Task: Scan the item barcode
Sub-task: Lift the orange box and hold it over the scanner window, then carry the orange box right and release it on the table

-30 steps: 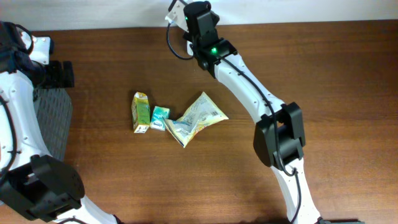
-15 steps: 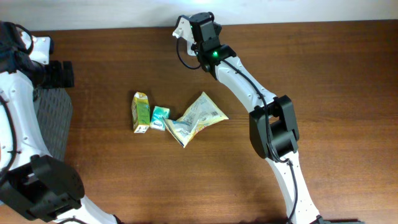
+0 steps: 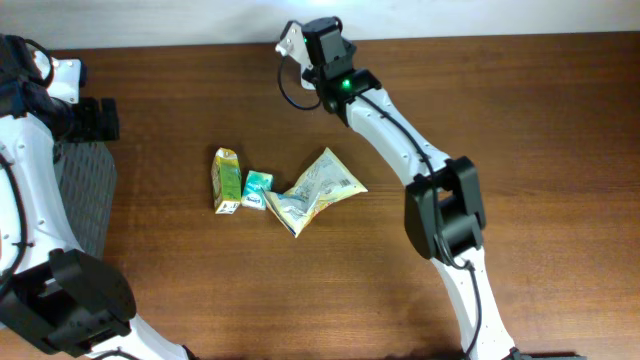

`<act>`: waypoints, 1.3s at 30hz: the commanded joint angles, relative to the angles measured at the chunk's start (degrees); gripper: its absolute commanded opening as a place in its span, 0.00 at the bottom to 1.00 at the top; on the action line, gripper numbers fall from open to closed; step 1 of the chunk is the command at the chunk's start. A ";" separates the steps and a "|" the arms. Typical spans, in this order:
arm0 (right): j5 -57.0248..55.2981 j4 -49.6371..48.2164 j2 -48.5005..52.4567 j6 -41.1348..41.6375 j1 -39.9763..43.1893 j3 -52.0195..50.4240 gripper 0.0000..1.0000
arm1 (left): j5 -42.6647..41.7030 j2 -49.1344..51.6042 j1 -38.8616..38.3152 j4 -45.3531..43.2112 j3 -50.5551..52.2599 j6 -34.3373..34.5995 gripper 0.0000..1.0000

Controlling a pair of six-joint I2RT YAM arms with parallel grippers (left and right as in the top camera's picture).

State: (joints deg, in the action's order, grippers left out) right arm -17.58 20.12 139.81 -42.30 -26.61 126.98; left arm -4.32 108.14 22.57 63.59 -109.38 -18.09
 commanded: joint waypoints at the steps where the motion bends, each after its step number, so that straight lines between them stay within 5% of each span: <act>1: 12.85 9.79 -12.74 11.69 -0.22 0.44 0.04 | -0.44 0.17 0.11 0.09 0.22 -0.87 0.99; 6: 20.17 36.37 -26.32 42.05 4.28 0.44 0.04 | -0.44 0.17 0.11 0.09 0.22 -0.87 0.99; 12: 30.18 62.97 -26.49 40.68 22.51 -2.21 0.04 | -0.44 0.17 0.11 0.09 0.22 -0.87 0.99; 19: 41.90 44.44 -25.90 39.69 37.79 -32.76 0.04 | -0.44 0.17 0.11 0.09 0.22 -0.87 0.99; 23: 45.07 29.49 -25.90 47.63 45.88 -47.17 0.04 | -0.44 0.17 0.11 0.09 0.22 -0.87 0.99; 30: 42.49 20.72 -25.90 62.75 55.12 -51.36 0.04 | -0.44 0.17 0.11 0.09 0.22 -0.87 0.99; 33: 42.23 17.42 -25.90 63.01 56.39 -51.34 0.05 | -0.44 0.17 0.11 0.09 0.22 -0.87 0.99; 35: 43.47 16.94 -25.97 61.22 56.54 -51.28 0.61 | -0.44 0.17 0.11 0.09 0.22 -0.87 0.99; 37: 49.66 18.45 -26.01 53.96 56.52 -49.75 0.80 | -0.44 0.17 0.11 0.09 0.22 -0.87 0.99; 39: 51.49 25.27 -26.75 50.38 56.04 -44.83 0.87 | -0.44 0.17 0.11 0.09 0.22 -0.87 0.99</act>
State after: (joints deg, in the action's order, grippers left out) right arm 29.63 41.21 114.69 14.24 29.61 77.23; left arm -4.32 108.14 22.57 63.59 -109.38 -18.06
